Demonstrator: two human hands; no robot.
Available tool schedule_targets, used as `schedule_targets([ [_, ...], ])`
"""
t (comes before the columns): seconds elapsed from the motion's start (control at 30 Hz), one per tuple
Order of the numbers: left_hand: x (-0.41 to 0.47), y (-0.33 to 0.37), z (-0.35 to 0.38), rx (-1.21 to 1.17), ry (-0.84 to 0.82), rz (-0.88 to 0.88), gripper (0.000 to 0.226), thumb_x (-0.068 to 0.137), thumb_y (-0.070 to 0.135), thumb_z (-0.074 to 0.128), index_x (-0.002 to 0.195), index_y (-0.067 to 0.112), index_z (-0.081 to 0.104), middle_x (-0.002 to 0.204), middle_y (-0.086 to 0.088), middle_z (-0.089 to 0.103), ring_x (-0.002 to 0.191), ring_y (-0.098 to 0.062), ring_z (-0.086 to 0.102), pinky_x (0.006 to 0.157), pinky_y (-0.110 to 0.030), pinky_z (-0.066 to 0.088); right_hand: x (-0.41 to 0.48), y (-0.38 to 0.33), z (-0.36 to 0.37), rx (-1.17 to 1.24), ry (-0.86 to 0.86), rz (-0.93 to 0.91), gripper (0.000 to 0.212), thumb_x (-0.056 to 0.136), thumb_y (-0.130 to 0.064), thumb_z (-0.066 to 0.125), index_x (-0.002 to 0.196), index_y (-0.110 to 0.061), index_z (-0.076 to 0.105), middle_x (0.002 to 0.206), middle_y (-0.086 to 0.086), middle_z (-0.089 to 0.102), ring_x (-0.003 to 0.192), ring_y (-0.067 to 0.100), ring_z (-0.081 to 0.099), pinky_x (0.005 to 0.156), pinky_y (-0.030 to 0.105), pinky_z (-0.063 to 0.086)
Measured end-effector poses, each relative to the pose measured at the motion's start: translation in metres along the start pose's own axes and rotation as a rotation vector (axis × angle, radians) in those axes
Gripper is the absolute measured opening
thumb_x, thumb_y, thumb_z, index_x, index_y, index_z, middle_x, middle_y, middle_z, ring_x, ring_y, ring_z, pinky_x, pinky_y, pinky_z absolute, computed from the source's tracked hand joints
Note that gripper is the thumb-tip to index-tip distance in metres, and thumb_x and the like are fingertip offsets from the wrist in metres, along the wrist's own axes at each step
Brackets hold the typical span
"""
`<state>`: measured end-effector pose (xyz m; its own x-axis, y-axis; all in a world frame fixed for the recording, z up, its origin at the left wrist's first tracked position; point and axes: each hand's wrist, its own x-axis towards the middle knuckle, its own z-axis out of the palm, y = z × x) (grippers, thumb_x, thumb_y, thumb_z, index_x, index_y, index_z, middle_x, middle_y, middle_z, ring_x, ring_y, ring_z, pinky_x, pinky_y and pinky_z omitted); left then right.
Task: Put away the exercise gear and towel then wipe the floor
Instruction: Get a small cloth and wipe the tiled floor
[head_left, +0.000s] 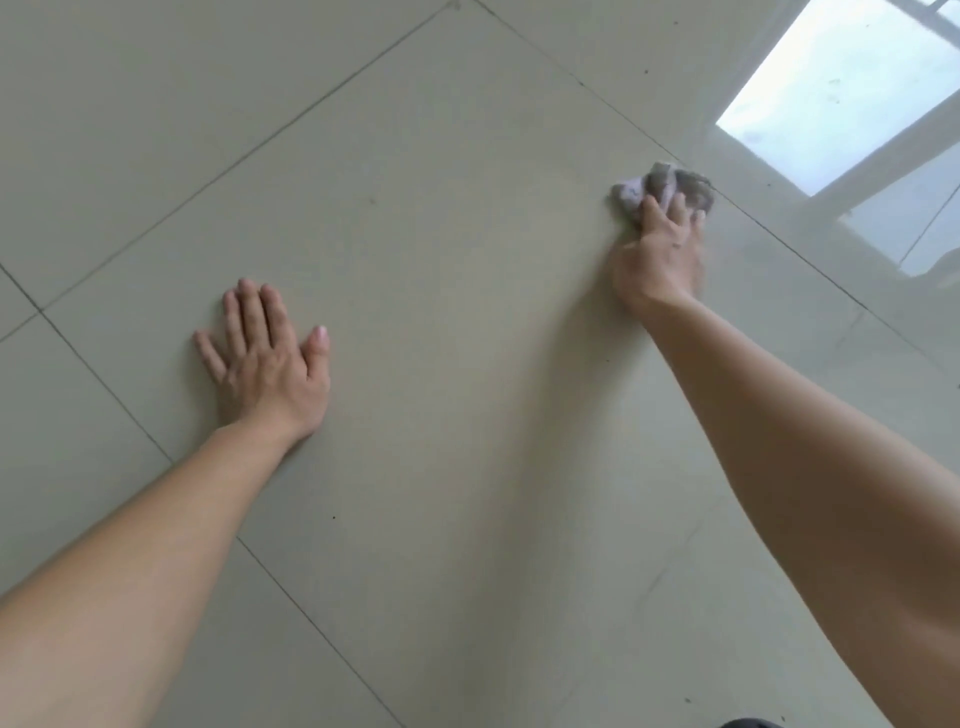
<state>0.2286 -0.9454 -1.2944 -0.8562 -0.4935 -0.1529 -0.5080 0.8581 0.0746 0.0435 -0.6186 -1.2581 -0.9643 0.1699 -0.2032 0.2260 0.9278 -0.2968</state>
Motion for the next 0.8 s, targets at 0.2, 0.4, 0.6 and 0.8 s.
schedule_targets([
  [0.2, -0.002, 0.001, 0.000, 0.016, 0.036, 0.011, 0.078, 0.094, 0.053, 0.015, 0.155, 0.004, 0.015, 0.165, -0.012, 0.006, 0.152, -0.026, 0.003, 0.117, -0.059, 0.002, -0.086, -0.142, 0.067, -0.079, -0.241, -0.850, 0.061, 0.097, -0.013, 0.038, 0.154, -0.032, 0.033, 0.167, -0.001, 0.016, 0.154, 0.027, 0.007, 0.122, 0.032, 0.009],
  [0.4, -0.005, 0.000, -0.001, -0.001, 0.065, 0.028, 0.076, 0.095, 0.052, 0.020, 0.153, 0.003, 0.023, 0.163, -0.015, 0.014, 0.151, -0.030, 0.011, 0.116, -0.061, 0.007, -0.004, -0.099, 0.040, 0.031, -0.207, -0.820, 0.049, 0.100, -0.025, 0.047, 0.148, -0.037, 0.046, 0.163, -0.002, 0.030, 0.149, 0.022, 0.028, 0.121, 0.034, 0.022],
  [0.6, -0.006, 0.001, -0.002, 0.003, 0.072, 0.029, 0.075, 0.096, 0.052, 0.022, 0.153, 0.003, 0.024, 0.162, -0.016, 0.017, 0.150, -0.031, 0.013, 0.116, -0.061, 0.009, 0.084, -0.028, -0.009, 0.001, 0.038, 0.254, 0.069, 0.090, -0.007, 0.043, 0.155, -0.020, 0.030, 0.167, 0.008, 0.012, 0.153, 0.033, 0.007, 0.125, 0.040, 0.013],
  [0.8, -0.006, 0.001, -0.002, 0.027, 0.071, 0.031, 0.074, 0.097, 0.051, 0.022, 0.153, 0.004, 0.024, 0.163, -0.015, 0.016, 0.151, -0.030, 0.012, 0.117, -0.060, 0.008, 0.016, -0.179, 0.064, -0.057, -0.071, -0.503, 0.066, 0.092, -0.010, 0.043, 0.153, -0.033, 0.034, 0.168, 0.001, 0.012, 0.154, 0.030, 0.007, 0.124, 0.036, 0.014],
])
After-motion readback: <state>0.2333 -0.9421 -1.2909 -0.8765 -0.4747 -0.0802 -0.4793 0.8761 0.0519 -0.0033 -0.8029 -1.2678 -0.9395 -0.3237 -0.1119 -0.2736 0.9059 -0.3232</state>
